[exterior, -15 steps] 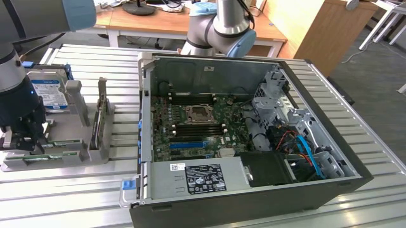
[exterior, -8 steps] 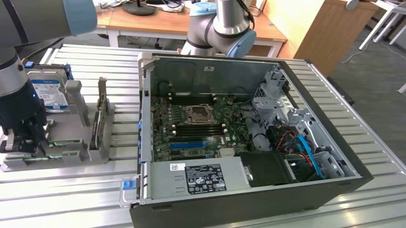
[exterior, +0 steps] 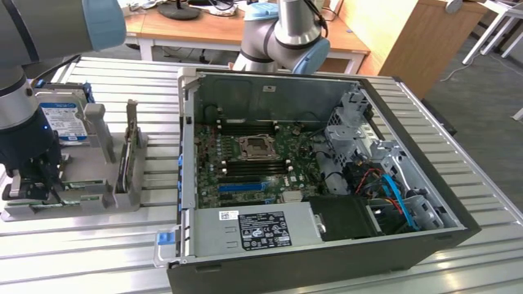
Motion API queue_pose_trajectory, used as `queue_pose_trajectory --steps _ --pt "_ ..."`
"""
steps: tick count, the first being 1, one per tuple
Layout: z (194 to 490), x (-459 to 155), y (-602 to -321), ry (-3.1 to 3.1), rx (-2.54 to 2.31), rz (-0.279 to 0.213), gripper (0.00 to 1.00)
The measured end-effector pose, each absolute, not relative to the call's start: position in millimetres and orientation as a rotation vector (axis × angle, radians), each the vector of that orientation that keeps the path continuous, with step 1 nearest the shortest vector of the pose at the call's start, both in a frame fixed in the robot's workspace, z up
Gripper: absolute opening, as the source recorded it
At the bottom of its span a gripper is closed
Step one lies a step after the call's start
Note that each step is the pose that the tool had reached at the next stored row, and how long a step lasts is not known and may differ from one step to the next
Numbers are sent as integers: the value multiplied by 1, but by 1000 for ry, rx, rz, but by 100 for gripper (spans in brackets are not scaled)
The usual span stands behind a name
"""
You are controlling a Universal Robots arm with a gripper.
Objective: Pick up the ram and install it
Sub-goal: 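Pick up the ram and move it above insertion slot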
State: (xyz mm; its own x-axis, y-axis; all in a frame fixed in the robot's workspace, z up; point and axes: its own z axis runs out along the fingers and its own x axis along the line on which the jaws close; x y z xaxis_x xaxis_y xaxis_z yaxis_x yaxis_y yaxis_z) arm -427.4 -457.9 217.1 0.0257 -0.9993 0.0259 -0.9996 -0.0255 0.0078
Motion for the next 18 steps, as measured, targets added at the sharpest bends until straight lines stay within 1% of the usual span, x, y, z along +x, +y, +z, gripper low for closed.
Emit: queue_pose_trajectory --steps 4,5,18 --pt "216 -427 -458 -2177 2233 21 31" --pt "201 -427 -458 -2176 2233 20 31" --pt "201 -426 -458 -2176 2233 20 31"
